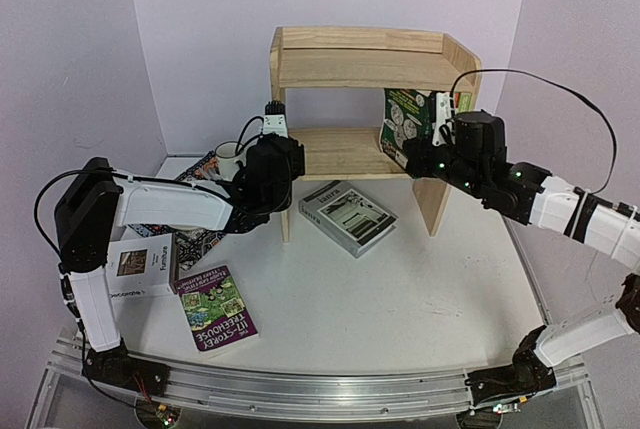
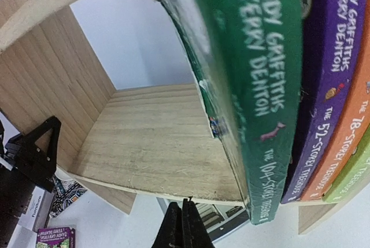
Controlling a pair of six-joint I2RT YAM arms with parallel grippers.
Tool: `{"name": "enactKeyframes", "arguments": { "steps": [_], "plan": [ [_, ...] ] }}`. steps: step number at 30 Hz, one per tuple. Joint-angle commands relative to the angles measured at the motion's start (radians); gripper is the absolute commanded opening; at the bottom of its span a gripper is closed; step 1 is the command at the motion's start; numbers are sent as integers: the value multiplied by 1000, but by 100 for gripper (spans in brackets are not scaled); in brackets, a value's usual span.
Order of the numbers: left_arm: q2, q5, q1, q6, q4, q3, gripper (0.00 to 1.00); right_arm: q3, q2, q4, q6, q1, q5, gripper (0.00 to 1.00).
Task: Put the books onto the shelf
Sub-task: Adjust the book on the shelf.
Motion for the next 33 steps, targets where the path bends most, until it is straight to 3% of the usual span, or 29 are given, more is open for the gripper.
{"name": "enactKeyframes", "arguments": {
  "steps": [1,7,12,20,27,33],
  "plan": [
    [-89,-90,18,-21,-6,-6,7,-13,32,133,-131,52,64,0],
    [-93,-89,19,-21,-6,-6,7,-58,89,348,-321,67,79,0],
    [-90,-86,19,-23,-5,-1,7,-94,140,479,-587,70,-29,0],
    [-86,-86,18,-24,-5,1,7,-97,222,485,-760,75,-45,0],
    [-88,-88,18,-20,-5,0,7,-26,345,542,-922,77,82,0],
    [-100,-90,18,-24,-5,-11,7,62,424,555,-957,57,178,0]
  ]
}}
